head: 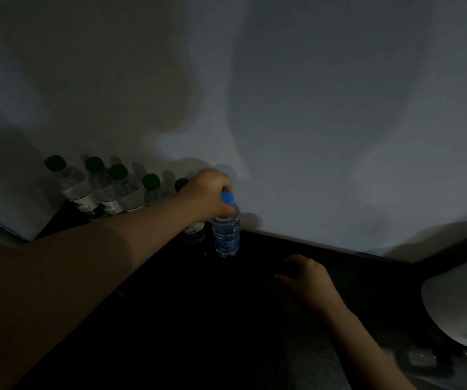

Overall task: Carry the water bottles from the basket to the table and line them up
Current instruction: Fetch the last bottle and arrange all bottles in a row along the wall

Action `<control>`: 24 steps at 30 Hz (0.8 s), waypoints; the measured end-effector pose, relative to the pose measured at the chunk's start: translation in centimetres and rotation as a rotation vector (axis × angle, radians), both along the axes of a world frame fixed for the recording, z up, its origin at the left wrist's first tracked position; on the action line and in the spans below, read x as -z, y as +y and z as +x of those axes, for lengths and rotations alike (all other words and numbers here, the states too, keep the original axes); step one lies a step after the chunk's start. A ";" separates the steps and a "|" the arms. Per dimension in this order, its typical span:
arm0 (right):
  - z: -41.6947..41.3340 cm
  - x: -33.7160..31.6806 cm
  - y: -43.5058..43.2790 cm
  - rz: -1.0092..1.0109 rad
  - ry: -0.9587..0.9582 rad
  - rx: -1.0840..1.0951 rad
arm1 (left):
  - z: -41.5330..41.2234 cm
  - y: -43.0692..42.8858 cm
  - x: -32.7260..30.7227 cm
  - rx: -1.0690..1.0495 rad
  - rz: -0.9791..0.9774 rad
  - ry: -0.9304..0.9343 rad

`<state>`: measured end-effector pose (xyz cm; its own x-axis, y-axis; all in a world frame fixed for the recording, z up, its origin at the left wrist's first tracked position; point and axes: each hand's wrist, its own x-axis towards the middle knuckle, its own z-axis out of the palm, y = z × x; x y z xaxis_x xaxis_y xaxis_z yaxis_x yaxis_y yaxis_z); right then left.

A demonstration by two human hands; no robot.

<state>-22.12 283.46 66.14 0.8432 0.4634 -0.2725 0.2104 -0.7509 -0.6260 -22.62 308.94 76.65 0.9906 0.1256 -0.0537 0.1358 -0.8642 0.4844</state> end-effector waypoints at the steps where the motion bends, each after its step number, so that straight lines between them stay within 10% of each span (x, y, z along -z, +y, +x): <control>1: 0.1 0.2 -0.1 0.007 -0.002 0.002 | 0.3 0.1 0.1 0.005 0.002 0.008; 24: 0.5 2.5 -1.1 0.097 0.052 -0.014 | 1.2 2.1 0.8 0.010 0.049 0.032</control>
